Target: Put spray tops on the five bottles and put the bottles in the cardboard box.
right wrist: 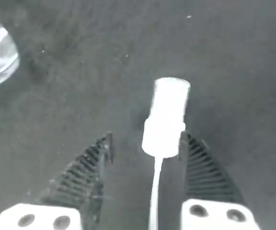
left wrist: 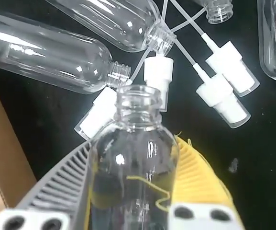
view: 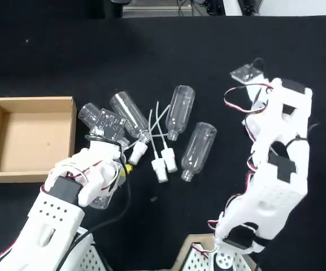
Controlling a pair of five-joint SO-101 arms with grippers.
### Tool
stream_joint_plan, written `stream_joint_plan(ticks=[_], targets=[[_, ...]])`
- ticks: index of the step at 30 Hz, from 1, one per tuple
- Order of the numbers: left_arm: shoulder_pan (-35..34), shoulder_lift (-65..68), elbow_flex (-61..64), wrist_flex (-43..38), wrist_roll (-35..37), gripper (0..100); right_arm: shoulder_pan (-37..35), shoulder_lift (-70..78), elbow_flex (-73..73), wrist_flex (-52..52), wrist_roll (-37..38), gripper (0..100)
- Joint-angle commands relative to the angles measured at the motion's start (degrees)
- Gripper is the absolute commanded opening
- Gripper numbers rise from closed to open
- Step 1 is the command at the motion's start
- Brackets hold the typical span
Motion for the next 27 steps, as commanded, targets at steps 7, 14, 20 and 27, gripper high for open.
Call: stream_joint_plan(ticks=[7, 14, 20, 27], targets=[[0.75, -1.23, -0.75, -1.14, 0.62, 3, 0.35, 5.76, -8.75, -4.04, 0.26, 6.0], [0.92, -1.23, -0.66, -2.64, 0.62, 3, -0.26, -7.08, -13.32, 7.74, -5.36, 1.0], [6.55, -1.23, -0.57, -14.15, 0.62, 3, -4.40, -26.77, -16.48, 14.42, -20.75, 1.1], [8.40, -1.23, 4.88, -37.98, 0.62, 3, -14.07, -42.33, -16.92, 16.70, -36.57, 1.1]])
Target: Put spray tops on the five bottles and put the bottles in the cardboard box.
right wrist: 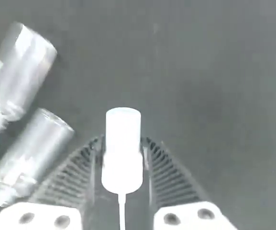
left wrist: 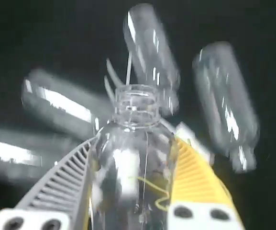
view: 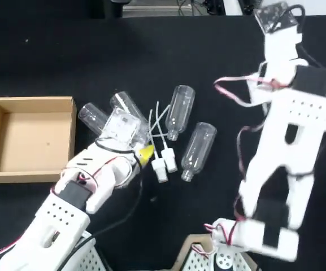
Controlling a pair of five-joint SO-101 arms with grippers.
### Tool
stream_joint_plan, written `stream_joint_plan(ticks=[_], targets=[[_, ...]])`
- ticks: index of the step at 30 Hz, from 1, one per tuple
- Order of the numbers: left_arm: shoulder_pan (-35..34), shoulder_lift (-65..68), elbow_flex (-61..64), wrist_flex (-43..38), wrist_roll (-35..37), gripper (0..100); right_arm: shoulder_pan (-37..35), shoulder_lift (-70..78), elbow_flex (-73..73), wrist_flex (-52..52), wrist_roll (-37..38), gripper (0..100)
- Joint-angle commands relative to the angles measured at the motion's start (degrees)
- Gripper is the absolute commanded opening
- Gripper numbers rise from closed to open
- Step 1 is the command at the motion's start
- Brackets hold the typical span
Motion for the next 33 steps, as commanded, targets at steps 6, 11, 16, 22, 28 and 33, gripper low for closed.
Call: stream_joint_plan(ticks=[6, 11, 16, 22, 28, 33], targets=[[1.01, -1.32, 11.38, -33.76, 0.53, 3, -16.79, -16.13, -5.32, -3.52, -16.18, 1.1], [0.40, -1.32, 19.12, -50.46, 0.35, 3, -24.35, -17.27, -5.14, -9.49, -20.48, 1.1], [0.40, -0.88, 24.92, -65.85, 0.26, 3, -31.12, -17.63, -5.32, -15.03, -24.44, 1.1], [0.40, -1.23, 24.92, -66.29, 0.26, 3, -37.98, -17.71, -5.49, -20.48, -28.66, 1.1], [0.40, -1.23, 24.92, -66.29, 0.26, 3, -42.99, -19.30, -6.37, -26.20, -30.07, 1.1], [0.40, -1.23, 24.92, -66.29, 0.26, 3, -44.57, -20.62, -6.37, -27.16, -29.71, 1.1]])
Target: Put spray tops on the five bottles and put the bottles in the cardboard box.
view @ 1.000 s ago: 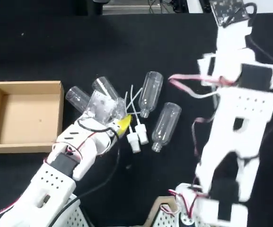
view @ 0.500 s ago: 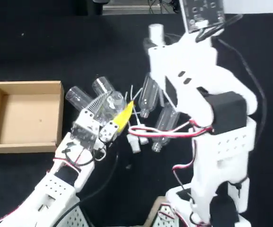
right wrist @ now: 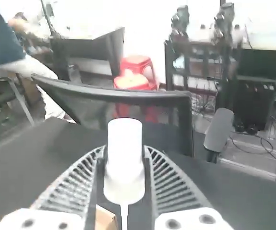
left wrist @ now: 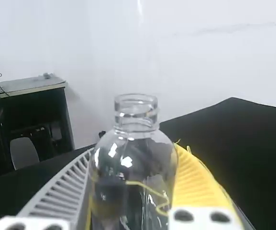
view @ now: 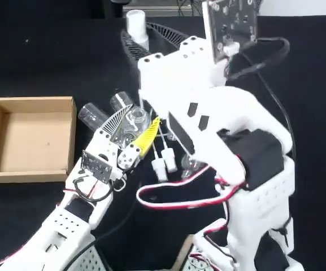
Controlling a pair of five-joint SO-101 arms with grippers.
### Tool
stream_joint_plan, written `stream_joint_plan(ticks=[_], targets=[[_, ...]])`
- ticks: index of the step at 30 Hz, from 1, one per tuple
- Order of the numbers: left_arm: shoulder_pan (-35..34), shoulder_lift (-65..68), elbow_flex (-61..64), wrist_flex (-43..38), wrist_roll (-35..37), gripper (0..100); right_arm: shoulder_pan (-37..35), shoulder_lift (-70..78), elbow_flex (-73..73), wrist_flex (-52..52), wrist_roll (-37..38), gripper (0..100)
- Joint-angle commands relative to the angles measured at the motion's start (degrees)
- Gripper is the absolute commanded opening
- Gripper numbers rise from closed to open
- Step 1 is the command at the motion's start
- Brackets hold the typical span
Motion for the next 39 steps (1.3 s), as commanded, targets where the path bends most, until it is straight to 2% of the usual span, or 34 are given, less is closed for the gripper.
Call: stream_joint_plan(ticks=[1, 9, 19, 29, 35, 39], targets=[[0.22, -1.14, 1.45, -1.58, 0.26, 3, -0.79, -2.51, -3.38, -1.85, -0.09, 1.1], [0.22, -1.14, 1.45, -1.58, 0.26, 3, -0.70, -3.74, 5.67, -5.27, -0.35, 1.1], [0.22, -1.14, 1.45, -1.58, 0.26, 3, -0.53, -17.36, 33.19, -24.09, 0.00, 1.1], [0.22, -1.14, 1.45, -1.85, 0.26, 3, -0.79, -29.67, 51.21, -24.97, 0.00, 2.0], [0.22, -1.14, 1.45, -1.85, 0.26, 3, -5.36, -30.11, 52.00, -20.92, 0.00, 22.6], [0.22, -1.14, 1.45, -1.58, 0.26, 3, -7.74, -29.85, 44.53, -15.03, 0.00, 24.0]])
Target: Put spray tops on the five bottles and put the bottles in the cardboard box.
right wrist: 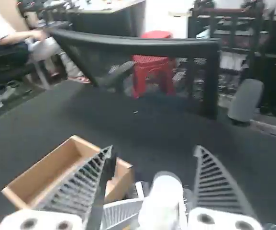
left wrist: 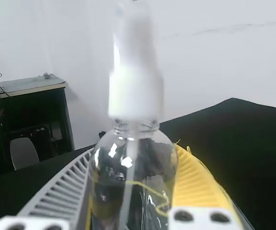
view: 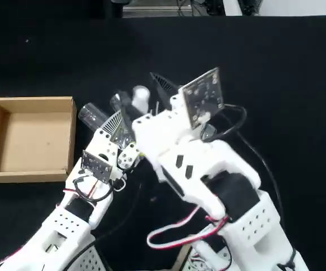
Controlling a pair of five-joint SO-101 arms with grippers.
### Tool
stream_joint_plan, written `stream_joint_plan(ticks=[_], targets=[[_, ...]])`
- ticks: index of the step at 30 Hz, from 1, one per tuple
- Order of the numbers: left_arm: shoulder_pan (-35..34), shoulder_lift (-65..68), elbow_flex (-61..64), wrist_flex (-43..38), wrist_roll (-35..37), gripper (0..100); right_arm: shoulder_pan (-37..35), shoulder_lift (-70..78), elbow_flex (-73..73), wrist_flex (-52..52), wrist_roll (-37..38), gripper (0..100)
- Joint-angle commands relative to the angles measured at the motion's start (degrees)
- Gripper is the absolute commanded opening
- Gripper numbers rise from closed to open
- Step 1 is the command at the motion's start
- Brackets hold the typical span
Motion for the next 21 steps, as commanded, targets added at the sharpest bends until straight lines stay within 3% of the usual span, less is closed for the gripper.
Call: stream_joint_plan(ticks=[1, 5, 9, 14, 17, 21], targets=[[0.22, -1.14, 1.45, -1.58, 0.26, 3, -1.41, -1.71, -9.01, 4.92, 0.00, 24.0], [0.22, -1.14, 1.45, -1.49, 0.26, 3, 3.69, -1.89, -15.16, 9.85, 5.63, 24.0], [1.19, -1.14, 1.45, -1.49, 0.44, 3, 17.58, -1.98, -17.01, 17.58, 10.99, 24.0], [0.04, -1.23, 1.45, -1.93, 0.18, 3, 32.79, -1.98, -11.21, 24.79, 11.69, 24.0], [-4.53, -1.23, -0.57, -1.93, 0.53, 3, 39.30, -1.98, -2.07, 24.44, 11.69, 24.0], [-15.08, -1.23, -4.00, -1.93, 1.58, 3, 40.44, -1.98, 11.47, 18.46, 11.52, 24.0]])
